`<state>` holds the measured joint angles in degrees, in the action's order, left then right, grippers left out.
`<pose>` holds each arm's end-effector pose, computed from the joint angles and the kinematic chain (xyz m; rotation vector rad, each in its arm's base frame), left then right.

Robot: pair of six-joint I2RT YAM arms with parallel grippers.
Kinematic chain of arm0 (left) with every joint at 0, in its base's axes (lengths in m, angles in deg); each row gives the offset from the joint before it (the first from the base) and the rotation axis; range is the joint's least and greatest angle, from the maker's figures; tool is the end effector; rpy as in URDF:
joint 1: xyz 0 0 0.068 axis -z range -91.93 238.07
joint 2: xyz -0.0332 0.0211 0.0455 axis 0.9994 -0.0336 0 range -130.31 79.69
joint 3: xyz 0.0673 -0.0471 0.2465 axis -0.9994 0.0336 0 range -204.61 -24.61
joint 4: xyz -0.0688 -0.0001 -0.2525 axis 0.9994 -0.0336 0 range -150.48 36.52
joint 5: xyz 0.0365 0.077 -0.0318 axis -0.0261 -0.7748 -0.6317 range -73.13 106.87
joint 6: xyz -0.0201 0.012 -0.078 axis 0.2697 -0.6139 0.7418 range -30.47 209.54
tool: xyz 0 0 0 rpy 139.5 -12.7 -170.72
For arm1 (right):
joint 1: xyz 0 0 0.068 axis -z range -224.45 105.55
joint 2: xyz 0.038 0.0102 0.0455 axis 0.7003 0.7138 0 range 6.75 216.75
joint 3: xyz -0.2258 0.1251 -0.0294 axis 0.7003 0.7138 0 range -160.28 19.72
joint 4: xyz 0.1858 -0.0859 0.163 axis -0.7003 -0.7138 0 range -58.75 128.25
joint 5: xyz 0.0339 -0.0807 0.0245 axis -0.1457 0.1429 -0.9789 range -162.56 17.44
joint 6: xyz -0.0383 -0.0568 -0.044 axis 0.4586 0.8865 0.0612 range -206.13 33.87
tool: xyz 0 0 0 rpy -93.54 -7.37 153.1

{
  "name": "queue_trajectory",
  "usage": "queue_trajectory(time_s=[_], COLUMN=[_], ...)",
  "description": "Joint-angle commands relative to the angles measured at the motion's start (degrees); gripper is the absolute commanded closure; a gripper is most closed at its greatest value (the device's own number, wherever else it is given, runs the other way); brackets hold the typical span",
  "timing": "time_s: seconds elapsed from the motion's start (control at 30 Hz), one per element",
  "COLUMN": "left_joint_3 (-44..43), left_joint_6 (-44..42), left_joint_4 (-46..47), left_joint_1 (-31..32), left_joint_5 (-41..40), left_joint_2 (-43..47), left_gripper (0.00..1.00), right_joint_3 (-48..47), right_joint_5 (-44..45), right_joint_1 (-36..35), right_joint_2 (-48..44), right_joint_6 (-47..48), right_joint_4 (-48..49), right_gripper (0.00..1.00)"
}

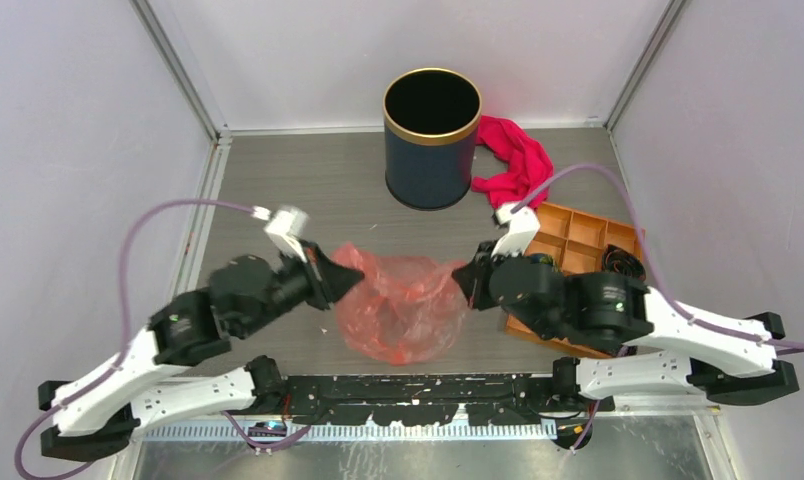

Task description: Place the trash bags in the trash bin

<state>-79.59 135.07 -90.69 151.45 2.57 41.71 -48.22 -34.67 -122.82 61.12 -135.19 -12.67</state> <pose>0.0932 -0.1471 0.3476 0.1405 2.0495 -1.0120 0.0831 0.1886 0.3542 -0.1863 2.1212 0.6122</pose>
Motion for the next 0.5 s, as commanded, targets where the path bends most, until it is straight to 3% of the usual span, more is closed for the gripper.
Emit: queue_trajectory(time_s=[0.0, 0.17, 0.27, 0.33, 0.4, 0.47], left_joint_3=[-15.7, -32.6, -37.7, -39.7, -47.9, -62.2], left_joint_6=[-7.1, -14.8, -11.4, -8.1, -7.2, -7.2], left_joint_4=[-2.0, -3.3, -3.3, -0.3, -2.1, -4.7], left_joint_1=[0.3, -2.3, -16.7, -25.0, -29.1, -30.6], left_joint_5=[-11.1, -18.1, 0.6, 12.0, 18.7, 22.3], left_joint_2=[-5.7, -19.8, -28.1, -33.3, -41.2, -49.4], left_gripper=[0.99, 1.00, 1.00, 1.00, 0.99, 0.99], right_joint_3=[-14.9, -33.1, -36.5, -35.8, -37.2, -47.1], right_joint_5=[14.9, 22.4, 18.0, 2.3, -5.9, -6.7], right_joint_1=[-0.5, -0.1, 8.8, 21.0, 30.0, 34.4], right_joint_2=[4.7, 13.4, 17.2, 18.6, 20.9, 26.3], right_joint_6=[9.1, 24.0, 24.7, 22.9, 22.7, 24.2], right_joint_4=[-6.0, -2.6, -3.3, -2.5, -1.8, -4.1], right_gripper=[0.99, 1.00, 0.99, 1.00, 0.99, 0.99])
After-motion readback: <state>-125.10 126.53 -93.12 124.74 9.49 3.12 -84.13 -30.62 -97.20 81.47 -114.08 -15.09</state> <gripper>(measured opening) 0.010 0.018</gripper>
